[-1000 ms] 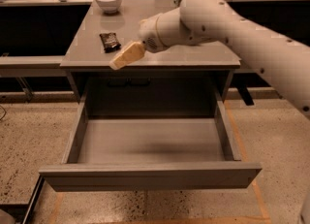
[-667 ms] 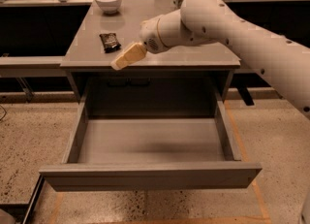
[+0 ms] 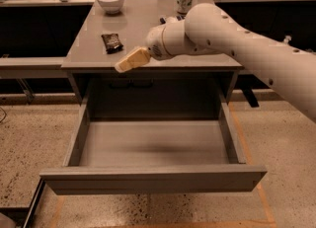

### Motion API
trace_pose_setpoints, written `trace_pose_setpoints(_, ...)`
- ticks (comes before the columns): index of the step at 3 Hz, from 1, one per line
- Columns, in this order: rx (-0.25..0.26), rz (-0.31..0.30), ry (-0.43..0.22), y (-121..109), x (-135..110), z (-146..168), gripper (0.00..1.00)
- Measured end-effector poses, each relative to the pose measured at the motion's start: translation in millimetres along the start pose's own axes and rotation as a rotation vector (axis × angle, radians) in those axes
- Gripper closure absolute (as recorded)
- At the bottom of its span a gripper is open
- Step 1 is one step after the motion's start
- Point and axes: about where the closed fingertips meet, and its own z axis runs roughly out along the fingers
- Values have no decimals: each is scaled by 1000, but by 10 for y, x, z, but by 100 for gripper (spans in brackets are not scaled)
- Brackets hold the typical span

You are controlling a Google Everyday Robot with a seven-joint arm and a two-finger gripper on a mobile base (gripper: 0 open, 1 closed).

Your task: Place rxbar chocolate into top drawer

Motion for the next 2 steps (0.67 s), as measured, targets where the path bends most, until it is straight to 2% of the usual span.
trace_pose_setpoints(1, 26, 20, -29, -137, -4, 194, 0)
trace_pose_setpoints(2, 30, 43, -64, -305, -8, 438, 0)
